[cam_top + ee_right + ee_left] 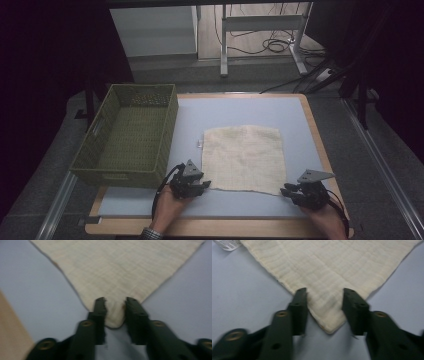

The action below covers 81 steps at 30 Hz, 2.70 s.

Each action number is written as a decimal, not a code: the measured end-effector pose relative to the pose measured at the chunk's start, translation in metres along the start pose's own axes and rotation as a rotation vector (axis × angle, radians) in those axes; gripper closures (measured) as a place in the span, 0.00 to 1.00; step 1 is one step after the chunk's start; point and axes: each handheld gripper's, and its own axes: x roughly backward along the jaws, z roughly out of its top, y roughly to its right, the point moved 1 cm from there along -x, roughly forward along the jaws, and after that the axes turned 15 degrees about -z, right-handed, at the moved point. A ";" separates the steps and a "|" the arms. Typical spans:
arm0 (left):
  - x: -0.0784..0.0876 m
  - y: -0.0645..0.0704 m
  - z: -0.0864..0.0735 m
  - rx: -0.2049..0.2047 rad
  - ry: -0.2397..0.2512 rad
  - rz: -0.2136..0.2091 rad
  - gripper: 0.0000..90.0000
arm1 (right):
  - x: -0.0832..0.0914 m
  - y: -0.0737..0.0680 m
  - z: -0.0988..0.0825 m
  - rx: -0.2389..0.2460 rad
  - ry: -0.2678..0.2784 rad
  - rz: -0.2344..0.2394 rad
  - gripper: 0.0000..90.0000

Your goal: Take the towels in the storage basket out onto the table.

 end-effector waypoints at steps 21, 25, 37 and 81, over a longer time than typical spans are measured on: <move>0.022 0.047 -0.027 0.035 -0.041 -0.208 0.91 | 0.049 -0.015 -0.028 0.013 0.005 0.052 0.93; 0.028 0.043 -0.024 0.038 -0.011 -0.183 0.70 | 0.056 -0.011 -0.027 0.003 0.030 0.052 0.83; 0.017 -0.015 0.037 0.094 0.072 -0.019 0.54 | 0.020 0.020 0.007 -0.023 0.053 -0.015 0.75; -0.026 -0.123 0.106 0.124 -0.037 0.212 0.64 | -0.081 0.088 0.095 -0.088 0.030 -0.150 0.83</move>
